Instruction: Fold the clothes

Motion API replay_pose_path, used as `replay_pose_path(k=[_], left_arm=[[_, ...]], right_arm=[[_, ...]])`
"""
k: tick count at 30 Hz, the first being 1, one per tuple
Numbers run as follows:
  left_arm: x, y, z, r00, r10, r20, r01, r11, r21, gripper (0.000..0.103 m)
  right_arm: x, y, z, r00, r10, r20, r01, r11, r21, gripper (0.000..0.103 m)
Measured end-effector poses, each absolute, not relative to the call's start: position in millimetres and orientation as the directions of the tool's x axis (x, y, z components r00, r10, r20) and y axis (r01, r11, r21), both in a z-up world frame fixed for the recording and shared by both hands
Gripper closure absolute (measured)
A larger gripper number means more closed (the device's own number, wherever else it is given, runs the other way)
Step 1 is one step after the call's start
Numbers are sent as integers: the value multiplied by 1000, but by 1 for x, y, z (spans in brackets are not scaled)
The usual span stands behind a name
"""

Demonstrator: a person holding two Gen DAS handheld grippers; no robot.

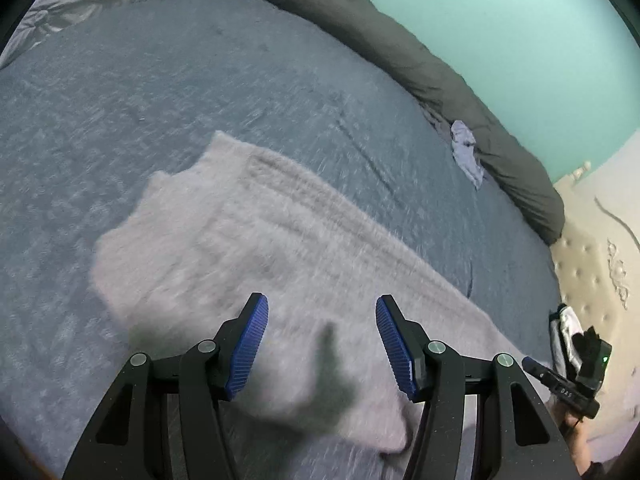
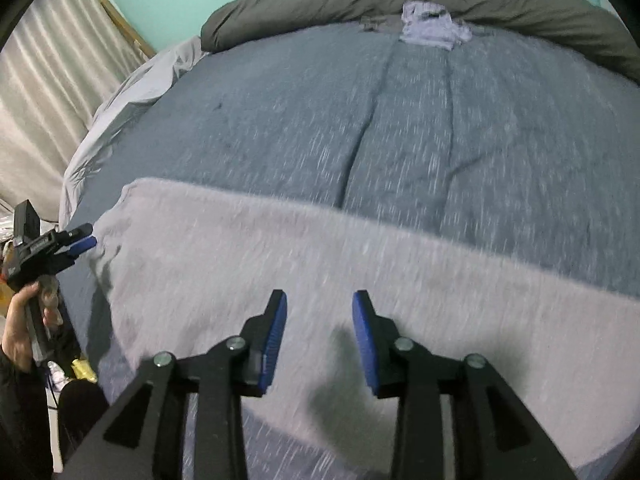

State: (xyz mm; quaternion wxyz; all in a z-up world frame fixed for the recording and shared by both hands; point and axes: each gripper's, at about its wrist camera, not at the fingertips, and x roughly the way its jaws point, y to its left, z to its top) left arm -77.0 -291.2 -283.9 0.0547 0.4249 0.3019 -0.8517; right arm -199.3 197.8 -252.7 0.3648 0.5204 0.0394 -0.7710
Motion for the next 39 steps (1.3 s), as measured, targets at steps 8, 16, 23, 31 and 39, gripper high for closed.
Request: replay_pose_path(k=[8, 16, 23, 31, 39], left_arm=[[-54, -300, -292, -486, 168, -858, 331, -873, -358, 43], [-39, -316, -324, -478, 258, -839, 405, -783, -471, 43], [-43, -332, -339, -510, 264, -819, 448, -732, -514, 43], [-51, -330, -343, -513, 258, -818, 425, -752, -504, 61], [-57, -326, -328, -507, 228, -831, 360, -820, -445, 87]], right_arm=[[-152, 151, -263, -35, -540, -841, 669, -637, 382, 66], [-104, 85, -269, 117, -532, -839, 734, -523, 433, 57], [-86, 46, -284, 144, -478, -867, 766, -500, 403, 57], [-79, 29, -304, 179, -437, -881, 761, -506, 406, 58], [-76, 25, -290, 149, -453, -879, 804, -462, 374, 98]])
